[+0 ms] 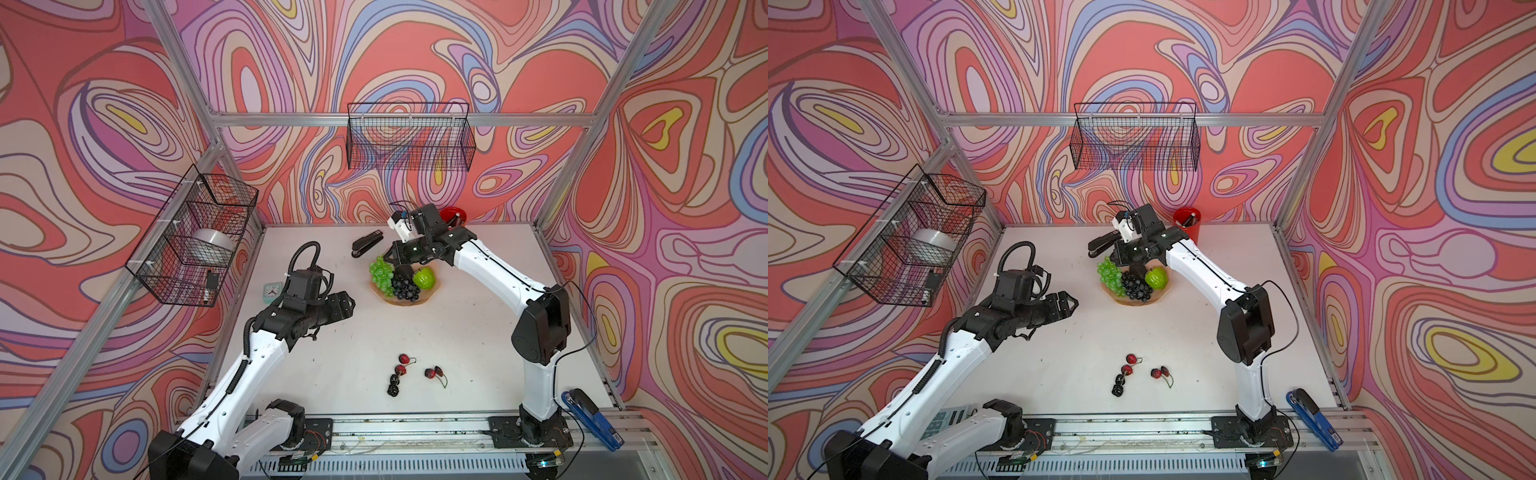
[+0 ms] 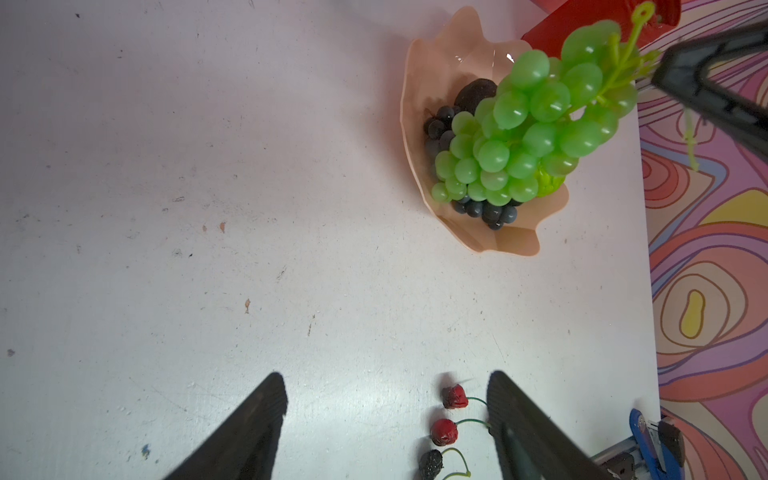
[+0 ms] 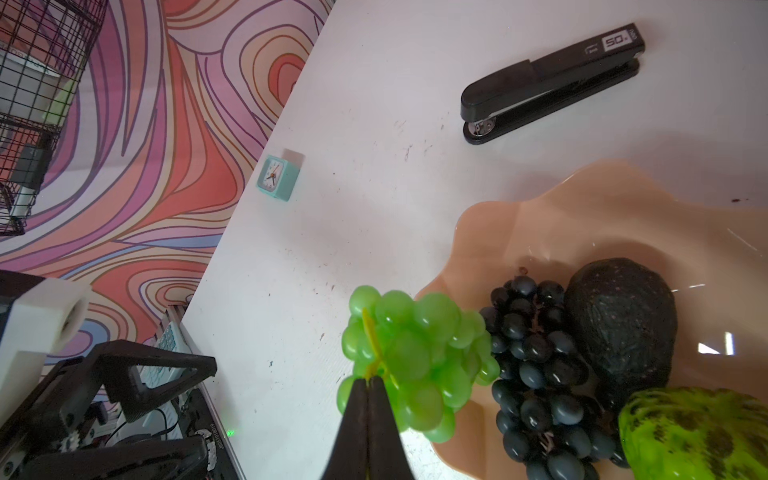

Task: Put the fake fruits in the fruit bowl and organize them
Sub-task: 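Lower the light green grapes into the bowl and open the right gripper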

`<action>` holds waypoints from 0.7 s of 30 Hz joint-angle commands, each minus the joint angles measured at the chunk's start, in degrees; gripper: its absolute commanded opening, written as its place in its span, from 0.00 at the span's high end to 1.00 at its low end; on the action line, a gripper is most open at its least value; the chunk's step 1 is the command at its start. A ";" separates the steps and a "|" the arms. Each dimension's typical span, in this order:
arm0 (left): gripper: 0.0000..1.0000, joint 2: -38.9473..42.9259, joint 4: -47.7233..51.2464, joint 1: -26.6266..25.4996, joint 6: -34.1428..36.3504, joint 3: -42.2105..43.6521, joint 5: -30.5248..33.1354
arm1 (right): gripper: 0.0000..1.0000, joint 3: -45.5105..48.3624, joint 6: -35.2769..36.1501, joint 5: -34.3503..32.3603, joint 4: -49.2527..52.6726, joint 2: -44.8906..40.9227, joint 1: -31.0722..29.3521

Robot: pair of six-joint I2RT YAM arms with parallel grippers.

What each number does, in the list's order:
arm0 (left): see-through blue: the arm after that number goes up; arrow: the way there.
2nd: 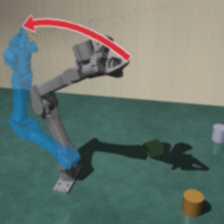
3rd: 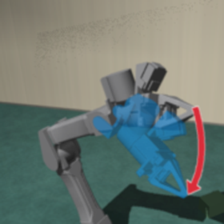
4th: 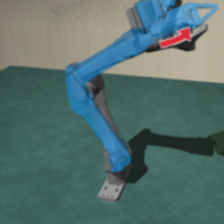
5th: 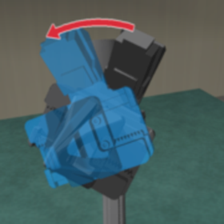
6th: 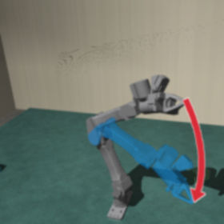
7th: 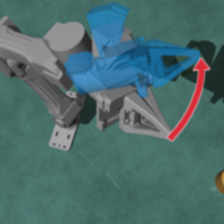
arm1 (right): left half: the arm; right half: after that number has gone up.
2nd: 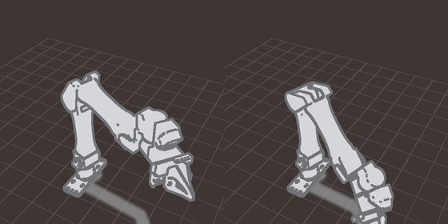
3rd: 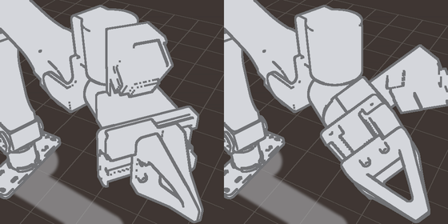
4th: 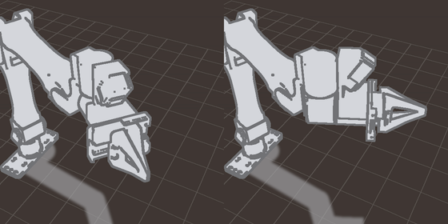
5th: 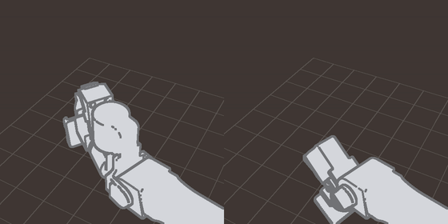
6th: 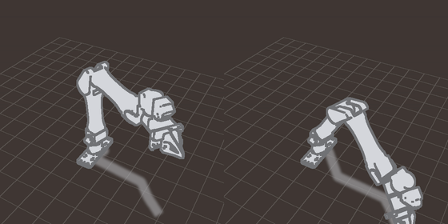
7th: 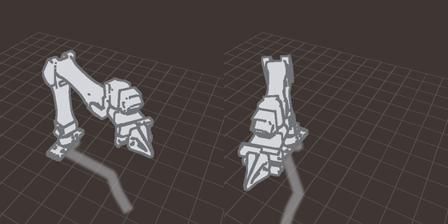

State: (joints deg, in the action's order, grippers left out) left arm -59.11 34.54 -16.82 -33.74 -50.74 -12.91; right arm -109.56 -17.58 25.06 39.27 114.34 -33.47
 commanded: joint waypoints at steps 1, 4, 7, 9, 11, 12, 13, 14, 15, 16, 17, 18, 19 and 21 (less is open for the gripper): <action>0.21 0.41 1.49 0.35 -0.49 0.38 1.14 | 1.00 0.12 -0.61 1.04 -3.35 -0.79 -0.33; 0.21 0.01 1.25 0.26 -0.54 0.36 0.99 | 1.00 -0.63 -0.76 1.39 -3.81 0.42 -0.39; 0.21 -0.09 1.36 0.35 -0.50 0.30 1.12 | 1.00 -0.91 -1.98 3.63 -5.16 2.24 -0.37; 0.21 -0.03 1.56 0.31 -0.37 0.23 1.14 | 1.00 -1.21 -2.42 4.13 -5.77 3.27 -0.36; 0.21 0.13 1.84 0.34 -0.28 0.29 1.46 | 1.00 -1.66 -2.63 4.23 -6.15 4.03 -0.39; 0.21 0.14 1.93 0.37 -0.35 0.34 1.67 | 1.00 -1.92 -2.71 4.32 -6.56 4.46 -0.35; 0.21 0.19 1.93 0.32 -0.34 0.45 1.71 | 1.00 -1.97 -2.80 4.49 -6.94 4.77 -0.34; 0.21 0.14 1.79 0.35 -0.47 0.53 1.65 | 1.00 -2.14 -2.88 4.69 -7.38 5.31 -0.37; 0.21 0.14 1.68 0.27 -0.53 0.63 1.50 | 1.00 -2.43 -2.88 4.74 -7.65 5.84 -0.36; 0.21 -0.02 1.58 0.29 -0.53 0.64 1.40 | 1.00 -2.91 -2.89 4.95 -7.80 6.53 -0.38; 0.21 -0.08 1.58 0.38 -0.54 0.64 1.43 | 1.00 -3.28 -2.89 5.00 -8.12 7.17 -0.36; 0.21 -0.19 1.66 0.36 -0.54 0.53 1.42 | 1.00 -3.70 -2.89 4.97 -8.23 7.84 -0.30; 0.21 -0.19 1.74 0.33 -0.49 0.55 1.48 | 1.00 -4.06 -2.73 4.74 -8.39 8.44 -0.35; 0.21 -0.08 1.95 0.32 -0.54 0.42 1.59 | 1.00 -4.50 -2.39 3.63 -8.35 9.27 -0.36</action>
State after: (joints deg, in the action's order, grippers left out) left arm -59.13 34.54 -16.82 -33.71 -50.72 -12.12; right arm -111.87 -20.23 28.97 32.53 122.28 -33.52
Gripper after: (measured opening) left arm 0.790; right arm 0.042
